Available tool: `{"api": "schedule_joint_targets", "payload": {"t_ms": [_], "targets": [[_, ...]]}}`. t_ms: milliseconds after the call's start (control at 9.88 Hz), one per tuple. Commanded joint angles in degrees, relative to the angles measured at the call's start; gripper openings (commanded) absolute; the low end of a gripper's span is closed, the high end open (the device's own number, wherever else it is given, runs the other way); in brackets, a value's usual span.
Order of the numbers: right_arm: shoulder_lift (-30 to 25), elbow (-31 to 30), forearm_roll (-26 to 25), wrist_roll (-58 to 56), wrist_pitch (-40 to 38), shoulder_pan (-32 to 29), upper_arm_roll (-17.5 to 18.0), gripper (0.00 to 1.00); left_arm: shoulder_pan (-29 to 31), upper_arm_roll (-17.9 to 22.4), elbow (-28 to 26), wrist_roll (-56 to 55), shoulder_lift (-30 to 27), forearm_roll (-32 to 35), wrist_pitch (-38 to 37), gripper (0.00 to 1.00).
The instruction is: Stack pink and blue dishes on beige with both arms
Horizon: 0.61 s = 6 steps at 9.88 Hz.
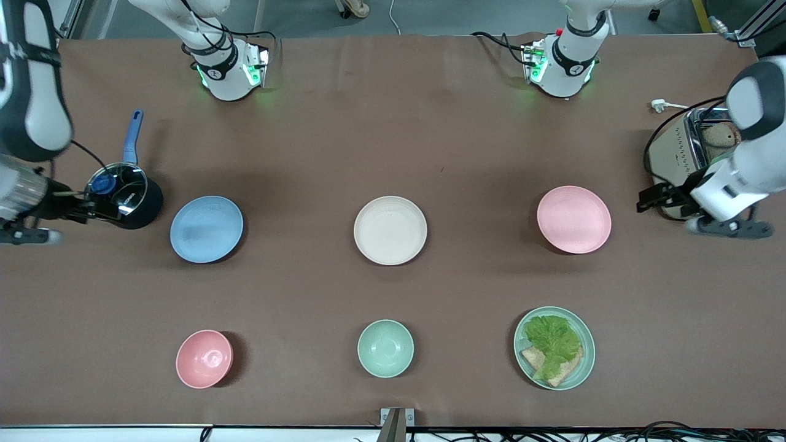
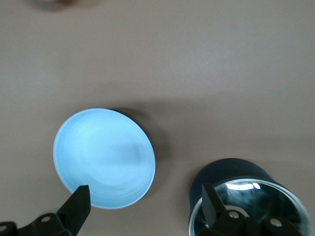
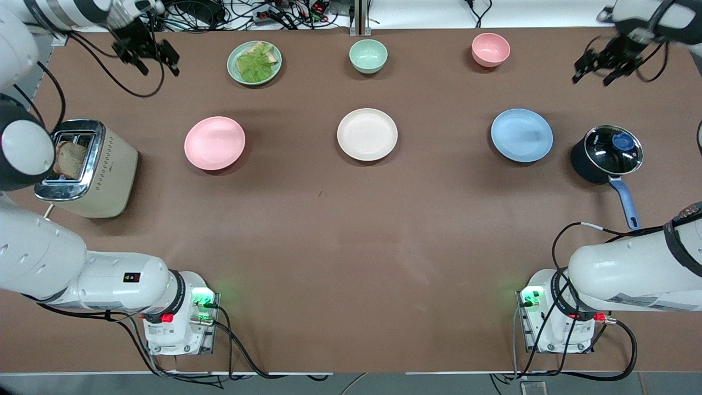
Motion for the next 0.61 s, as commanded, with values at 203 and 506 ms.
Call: {"api": "schedule_joint_targets", "payload": {"t_ms": [203, 506], "targets": [[8.6, -7.0, 8.8, -14.0, 13.7, -0.6, 0.3, 1.0, 0.9, 0.2, -2.5, 4.9, 12.9, -5.2, 6.0, 0.93], [11.1, -10.4, 15.1, -19.1, 18.2, -0.3, 0.3, 0.8, 1.7, 0.2, -2.9, 5.3, 18.1, -5.4, 10.5, 0.78]]}}
